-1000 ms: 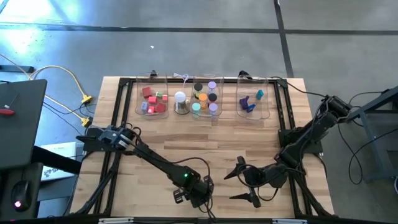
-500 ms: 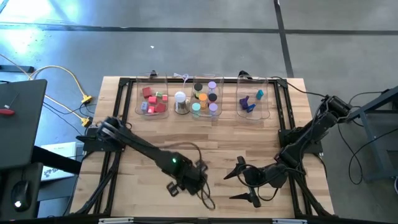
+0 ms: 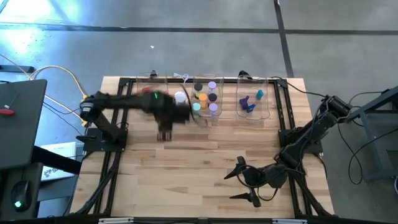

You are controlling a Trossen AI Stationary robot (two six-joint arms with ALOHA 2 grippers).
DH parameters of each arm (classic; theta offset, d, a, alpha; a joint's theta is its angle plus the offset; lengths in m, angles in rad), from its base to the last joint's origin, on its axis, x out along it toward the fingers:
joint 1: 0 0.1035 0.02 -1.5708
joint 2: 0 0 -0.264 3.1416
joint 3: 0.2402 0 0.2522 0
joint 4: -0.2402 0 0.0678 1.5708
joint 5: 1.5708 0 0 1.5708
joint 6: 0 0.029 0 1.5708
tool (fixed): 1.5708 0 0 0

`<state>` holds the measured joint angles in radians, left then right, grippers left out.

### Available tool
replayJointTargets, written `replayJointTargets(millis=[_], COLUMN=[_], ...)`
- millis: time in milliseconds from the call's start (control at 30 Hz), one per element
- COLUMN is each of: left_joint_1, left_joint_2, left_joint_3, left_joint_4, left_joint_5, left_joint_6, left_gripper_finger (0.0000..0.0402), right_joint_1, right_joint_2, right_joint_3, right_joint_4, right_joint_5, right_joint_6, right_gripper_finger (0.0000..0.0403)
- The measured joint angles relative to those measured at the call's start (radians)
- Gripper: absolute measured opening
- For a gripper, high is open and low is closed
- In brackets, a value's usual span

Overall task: Pick & Place Office items
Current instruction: Put the white charger adapter into the left transparent bin

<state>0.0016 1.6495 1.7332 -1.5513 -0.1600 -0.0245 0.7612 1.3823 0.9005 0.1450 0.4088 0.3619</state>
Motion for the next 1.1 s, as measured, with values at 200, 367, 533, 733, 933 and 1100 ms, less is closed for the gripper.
replayJointTargets(millis=[200, 367, 533, 733, 933, 1100], left_joint_1=[0.288, 0.484, 0.617, 0.798, 0.927, 0.984], left_joint_2=[-0.083, -0.112, -0.109, -0.106, -0.106, -0.106], left_joint_3=[-0.002, -0.003, -0.054, -0.193, -0.317, -0.403], left_joint_4=[-0.023, -0.02, 0.027, 0.131, 0.296, 0.422], left_joint_5=[0.025, 0.051, 0.064, 0.133, 0.226, 0.264], left_joint_6=[-0.024, -0.047, -0.033, 0.061, 0.155, 0.195], left_gripper_finger=[0.0137, 0.0137, 0.0137, 0.0137, 0.0137, 0.0137], right_joint_1=[0.0, 0.0, 0.0, 0.0, -0.001, -0.02], right_joint_2=[0.0, 0.0, 0.0, 0.0, 0.0, 0.0], right_joint_3=[0.0, 0.0, 0.0, 0.0, 0.0, 0.0], right_joint_4=[-0.041, -0.079, -0.114, -0.152, -0.167, -0.167], right_joint_5=[0.0, 0.0, 0.006, 0.011, 0.012, 0.012], right_joint_6=[0.001, 0.008, 0.008, 0.001, -0.05, -0.094], right_gripper_finger=[0.0333, 0.0333, 0.0333, 0.0333, 0.0333, 0.0333])
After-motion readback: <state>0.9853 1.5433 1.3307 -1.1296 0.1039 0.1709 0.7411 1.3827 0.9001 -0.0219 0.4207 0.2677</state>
